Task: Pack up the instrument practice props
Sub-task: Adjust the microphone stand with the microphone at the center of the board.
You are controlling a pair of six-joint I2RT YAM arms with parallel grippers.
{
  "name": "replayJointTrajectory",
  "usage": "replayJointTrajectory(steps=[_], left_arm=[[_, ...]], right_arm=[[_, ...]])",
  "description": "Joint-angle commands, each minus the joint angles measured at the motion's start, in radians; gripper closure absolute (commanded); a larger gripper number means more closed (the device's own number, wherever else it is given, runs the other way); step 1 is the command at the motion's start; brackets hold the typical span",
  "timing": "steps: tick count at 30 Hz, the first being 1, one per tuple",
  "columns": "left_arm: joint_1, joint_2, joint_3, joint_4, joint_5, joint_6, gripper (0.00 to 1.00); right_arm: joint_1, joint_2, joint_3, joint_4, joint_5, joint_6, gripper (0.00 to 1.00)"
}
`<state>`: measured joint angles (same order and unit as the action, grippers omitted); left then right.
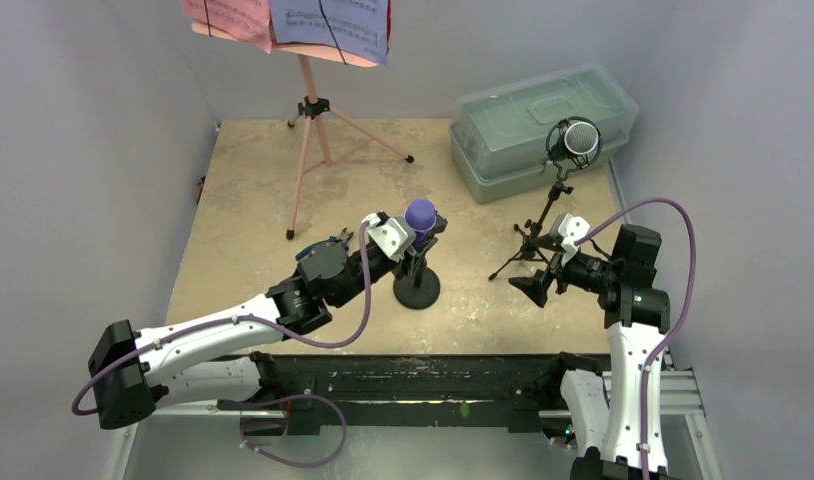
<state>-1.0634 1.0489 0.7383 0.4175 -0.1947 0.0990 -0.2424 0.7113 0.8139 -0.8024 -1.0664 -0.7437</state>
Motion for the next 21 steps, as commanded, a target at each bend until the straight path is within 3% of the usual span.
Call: replayJointTrajectory(steps=[1,11,21], left_arm=[[0.052,0.028,0.104,0.098,0.170,0.039,1.00],[0.147,0.232,0.241,0.264,0.482,-0.084,1.00],[0.193,0.362,0.299,0.385,0.657,-0.274,1.00]], right_arm=[[0.002,0.001,0.029,-0.030,-0.033,-0.042,0.01],[0.002,0.059,0.107,-0.164,-0.070,-0.188,0.01],[0.002,0.112,0.225,-0.269,-0.123,-0.284,0.01]])
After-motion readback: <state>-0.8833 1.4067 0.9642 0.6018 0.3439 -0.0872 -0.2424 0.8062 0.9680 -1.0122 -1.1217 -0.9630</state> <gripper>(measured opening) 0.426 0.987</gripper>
